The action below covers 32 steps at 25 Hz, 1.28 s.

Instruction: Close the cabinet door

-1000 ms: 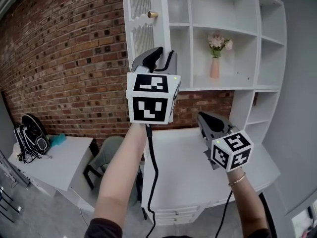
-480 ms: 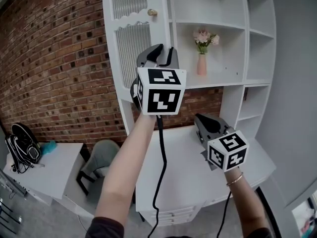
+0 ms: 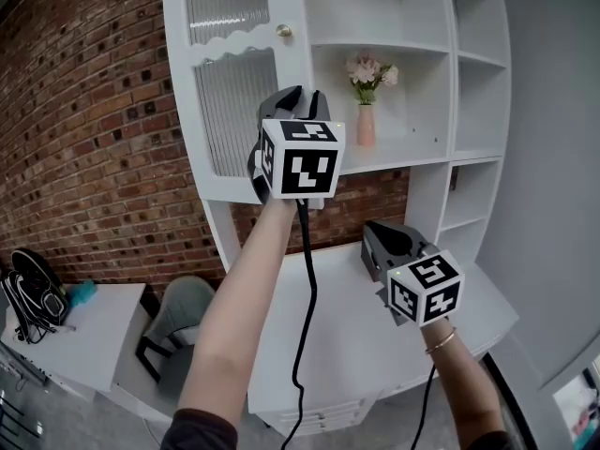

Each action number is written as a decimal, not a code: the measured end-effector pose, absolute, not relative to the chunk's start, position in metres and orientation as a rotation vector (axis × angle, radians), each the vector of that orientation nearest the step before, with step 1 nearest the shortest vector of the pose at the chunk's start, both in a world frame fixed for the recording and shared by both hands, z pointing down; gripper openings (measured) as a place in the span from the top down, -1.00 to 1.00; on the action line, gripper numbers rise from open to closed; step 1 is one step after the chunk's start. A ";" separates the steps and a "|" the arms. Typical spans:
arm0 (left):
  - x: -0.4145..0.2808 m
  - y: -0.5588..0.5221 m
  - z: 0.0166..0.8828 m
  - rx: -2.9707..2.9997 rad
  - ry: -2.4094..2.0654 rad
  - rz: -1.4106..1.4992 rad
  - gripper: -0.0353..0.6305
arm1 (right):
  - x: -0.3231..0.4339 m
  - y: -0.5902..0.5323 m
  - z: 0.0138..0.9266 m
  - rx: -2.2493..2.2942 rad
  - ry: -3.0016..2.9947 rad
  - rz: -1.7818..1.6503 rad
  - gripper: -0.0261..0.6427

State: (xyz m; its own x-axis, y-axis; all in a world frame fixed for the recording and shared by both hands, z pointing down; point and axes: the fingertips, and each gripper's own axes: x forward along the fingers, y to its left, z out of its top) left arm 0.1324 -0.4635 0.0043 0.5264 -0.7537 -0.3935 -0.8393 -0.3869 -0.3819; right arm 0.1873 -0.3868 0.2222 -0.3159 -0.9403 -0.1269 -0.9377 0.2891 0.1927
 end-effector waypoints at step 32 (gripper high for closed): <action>0.168 -0.560 0.006 -2.345 1.321 0.265 0.58 | 0.181 -0.472 0.234 1.745 -2.571 -0.286 0.92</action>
